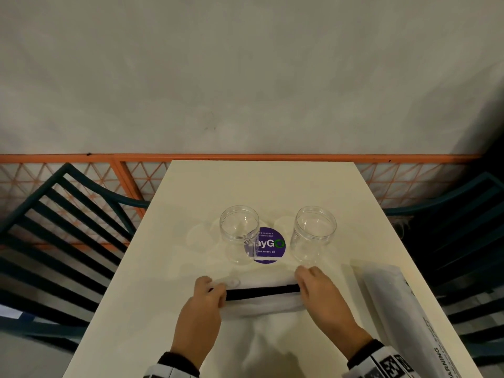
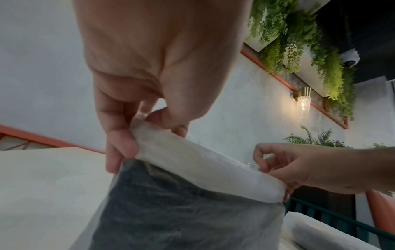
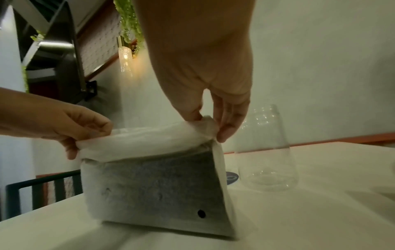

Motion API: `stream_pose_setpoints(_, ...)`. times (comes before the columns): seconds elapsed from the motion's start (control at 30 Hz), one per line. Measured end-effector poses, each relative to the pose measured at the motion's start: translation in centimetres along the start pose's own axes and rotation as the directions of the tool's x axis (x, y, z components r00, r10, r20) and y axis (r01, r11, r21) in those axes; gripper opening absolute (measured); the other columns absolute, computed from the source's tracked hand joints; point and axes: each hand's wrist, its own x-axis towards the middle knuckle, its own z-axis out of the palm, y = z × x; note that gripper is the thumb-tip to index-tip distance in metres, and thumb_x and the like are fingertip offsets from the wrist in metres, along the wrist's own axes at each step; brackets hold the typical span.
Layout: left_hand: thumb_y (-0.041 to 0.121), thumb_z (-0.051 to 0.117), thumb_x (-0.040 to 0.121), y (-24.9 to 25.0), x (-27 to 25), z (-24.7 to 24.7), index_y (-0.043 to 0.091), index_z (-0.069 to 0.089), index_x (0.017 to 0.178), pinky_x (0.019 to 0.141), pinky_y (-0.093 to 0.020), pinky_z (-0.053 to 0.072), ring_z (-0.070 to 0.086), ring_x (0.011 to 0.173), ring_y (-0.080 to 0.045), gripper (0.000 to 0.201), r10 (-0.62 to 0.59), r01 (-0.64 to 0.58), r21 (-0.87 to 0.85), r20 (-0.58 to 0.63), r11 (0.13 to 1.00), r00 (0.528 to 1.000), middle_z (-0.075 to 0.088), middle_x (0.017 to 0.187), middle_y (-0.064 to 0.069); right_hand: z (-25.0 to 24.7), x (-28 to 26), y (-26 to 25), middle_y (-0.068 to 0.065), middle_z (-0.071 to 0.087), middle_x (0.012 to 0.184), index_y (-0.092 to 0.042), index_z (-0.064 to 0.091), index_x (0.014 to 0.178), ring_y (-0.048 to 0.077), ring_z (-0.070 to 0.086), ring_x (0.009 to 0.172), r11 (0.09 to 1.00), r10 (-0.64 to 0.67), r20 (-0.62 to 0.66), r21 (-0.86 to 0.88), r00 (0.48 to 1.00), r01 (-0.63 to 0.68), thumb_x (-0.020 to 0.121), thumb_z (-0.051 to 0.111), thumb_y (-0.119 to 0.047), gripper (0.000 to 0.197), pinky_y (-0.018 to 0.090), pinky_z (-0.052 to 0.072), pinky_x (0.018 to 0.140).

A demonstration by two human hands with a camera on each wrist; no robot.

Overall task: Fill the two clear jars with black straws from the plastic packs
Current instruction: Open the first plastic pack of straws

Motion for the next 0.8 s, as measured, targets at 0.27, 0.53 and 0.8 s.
stream_pose_setpoints(0.27, 0.015, 0.068, 0.077, -0.3, 0.7, 0.1, 0.017, 0.066, 0.082, 0.042, -0.025, 0.040, 0.057, 0.049, -0.022, 0.006, -0.111, 0.103, -0.074, -0.110, 0.992, 0.988, 0.060, 0.084, 0.000, 0.0, -0.5, -1.6, 0.005, 0.044, 0.119, -0.023, 0.047, 0.129, 0.021, 0.048, 0.109, 0.992, -0.053, 0.191, -0.100, 0.980, 0.073, 0.093, 0.041, -0.013, 0.037, 0.027, 0.045, 0.089)
stream_pose_setpoints(0.53, -0.004, 0.044, 0.083, -2.2, 1.0, -1.5, 0.038, 0.046, 0.125, 0.082, -0.019, 0.042, 0.048, 0.094, -0.018, 0.059, -0.037, 0.083, -0.191, 0.233, 0.978, 0.972, 0.029, 0.128, -0.006, -1.2, -0.2, -1.3, 0.001, 0.034, 0.124, -0.021, 0.033, 0.136, 0.017, 0.042, 0.116, 1.000, 0.017, 0.269, 0.009, 0.963, -0.020, 0.084, 0.056, -0.013, 0.057, 0.022, 0.040, 0.097)
stream_pose_setpoints(0.8, 0.002, 0.038, 0.087, -1.6, 0.6, -1.3, 0.038, 0.049, 0.121, 0.078, -0.013, 0.037, 0.050, 0.095, -0.011, 0.051, -0.075, 0.136, -0.262, 0.232, 0.955, 0.970, 0.041, 0.118, -0.002, -1.4, 0.2, -1.0, -0.003, 0.027, 0.110, -0.027, 0.041, 0.132, 0.017, 0.035, 0.112, 0.986, -0.003, 0.223, -0.162, 0.975, 0.040, 0.083, 0.056, -0.022, 0.052, 0.024, 0.038, 0.094)
